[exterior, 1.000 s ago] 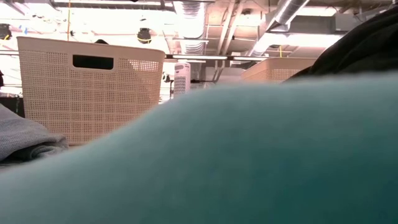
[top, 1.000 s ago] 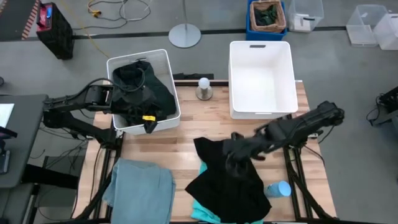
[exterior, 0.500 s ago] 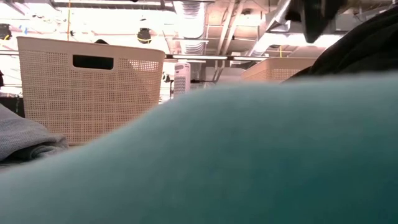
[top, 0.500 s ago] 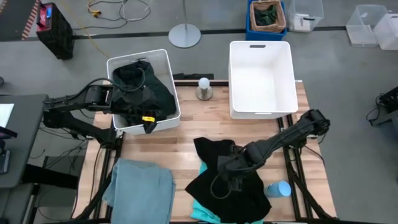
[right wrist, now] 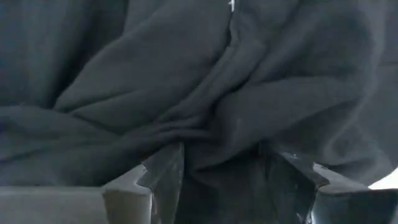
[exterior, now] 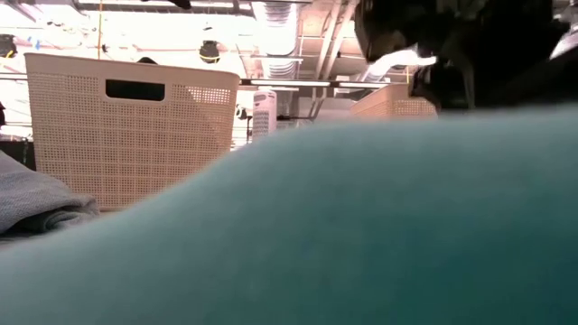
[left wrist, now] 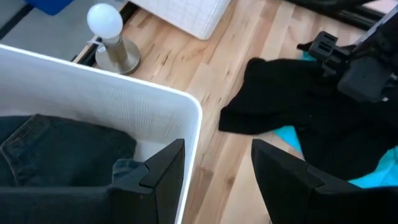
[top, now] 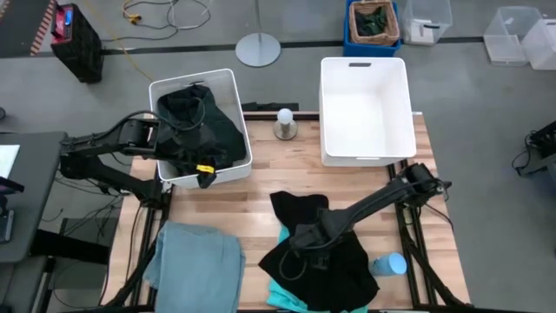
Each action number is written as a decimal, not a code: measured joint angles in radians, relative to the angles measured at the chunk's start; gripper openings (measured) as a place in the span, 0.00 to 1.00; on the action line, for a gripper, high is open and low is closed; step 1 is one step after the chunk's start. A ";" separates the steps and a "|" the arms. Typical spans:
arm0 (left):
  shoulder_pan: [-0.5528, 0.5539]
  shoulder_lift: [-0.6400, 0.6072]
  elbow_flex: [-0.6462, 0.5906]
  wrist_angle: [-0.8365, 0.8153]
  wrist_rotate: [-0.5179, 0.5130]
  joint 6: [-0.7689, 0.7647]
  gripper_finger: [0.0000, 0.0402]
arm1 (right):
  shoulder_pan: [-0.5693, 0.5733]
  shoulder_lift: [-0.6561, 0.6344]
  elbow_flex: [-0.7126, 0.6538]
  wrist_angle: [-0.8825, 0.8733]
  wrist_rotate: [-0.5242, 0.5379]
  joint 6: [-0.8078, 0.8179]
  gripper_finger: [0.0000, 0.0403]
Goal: Sort clothes
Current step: Put the black shirt into the left white laundry bin
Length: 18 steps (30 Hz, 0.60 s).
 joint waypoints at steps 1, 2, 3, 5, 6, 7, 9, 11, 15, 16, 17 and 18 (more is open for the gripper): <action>0.000 -0.001 0.000 -0.001 0.000 0.000 0.45 | 0.000 0.009 0.000 0.005 -0.003 0.000 0.54; 0.000 -0.004 0.000 -0.004 0.000 0.000 0.45 | 0.000 0.011 0.000 0.011 -0.003 0.000 0.52; 0.000 -0.006 0.000 -0.008 0.001 0.003 0.45 | 0.000 0.011 0.000 0.016 -0.003 -0.001 0.49; 0.000 -0.008 0.000 -0.006 0.001 0.013 0.45 | 0.000 0.010 0.000 0.034 -0.003 -0.003 0.42; 0.000 -0.010 0.000 -0.007 0.001 0.018 0.45 | 0.001 0.010 0.000 0.039 -0.003 -0.003 0.37; 0.000 -0.012 0.000 -0.007 0.001 0.024 0.45 | 0.001 0.009 0.000 0.041 -0.004 -0.003 0.32; 0.000 -0.014 0.000 -0.008 0.001 0.031 0.45 | 0.000 0.009 0.000 0.042 -0.003 -0.003 0.20; 0.000 -0.021 0.000 -0.011 0.001 0.035 0.45 | 0.000 0.009 0.000 0.042 -0.006 -0.003 0.08; 0.000 -0.032 0.000 -0.013 -0.001 0.035 0.45 | 0.000 0.009 0.023 0.024 -0.018 -0.002 0.03; 0.000 -0.033 0.000 -0.012 -0.002 0.035 0.45 | 0.000 0.008 0.035 0.017 -0.019 -0.002 0.03; 0.000 -0.037 0.000 -0.013 -0.006 0.035 0.45 | 0.000 0.004 0.048 0.011 -0.018 -0.003 0.02; 0.000 -0.042 0.000 -0.014 -0.011 0.035 0.45 | 0.000 -0.002 0.060 0.006 -0.017 -0.003 0.01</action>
